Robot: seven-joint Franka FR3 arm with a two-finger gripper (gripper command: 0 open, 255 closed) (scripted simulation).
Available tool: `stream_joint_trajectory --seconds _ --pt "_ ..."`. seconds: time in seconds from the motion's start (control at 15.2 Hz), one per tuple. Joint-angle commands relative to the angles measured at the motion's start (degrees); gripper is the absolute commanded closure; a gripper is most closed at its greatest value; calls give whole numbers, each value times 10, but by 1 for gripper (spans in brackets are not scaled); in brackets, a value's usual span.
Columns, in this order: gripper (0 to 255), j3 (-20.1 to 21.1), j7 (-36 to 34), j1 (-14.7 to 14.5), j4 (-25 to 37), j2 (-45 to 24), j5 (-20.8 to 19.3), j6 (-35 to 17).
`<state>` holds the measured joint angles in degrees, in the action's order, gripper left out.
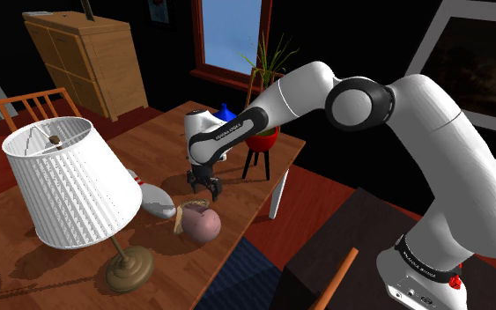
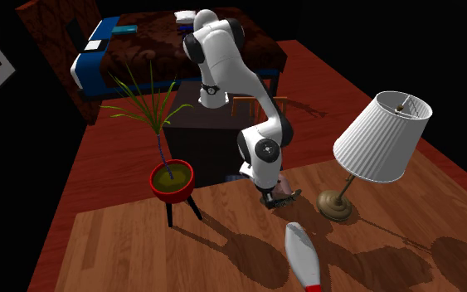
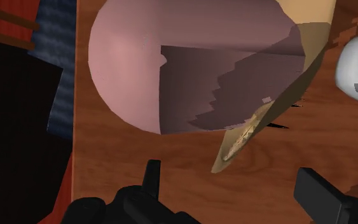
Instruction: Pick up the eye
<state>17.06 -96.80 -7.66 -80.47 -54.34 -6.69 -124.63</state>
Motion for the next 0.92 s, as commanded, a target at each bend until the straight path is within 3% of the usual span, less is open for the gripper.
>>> stream_joint_trajectory --seconds 0.0,0.07,0.86 --pt "0 -1 1 0 1 -4 -1 -2" --pt "255 -1 1 0 1 -4 -1 -3" --pt "255 2 0 3 -5 14 2 8"
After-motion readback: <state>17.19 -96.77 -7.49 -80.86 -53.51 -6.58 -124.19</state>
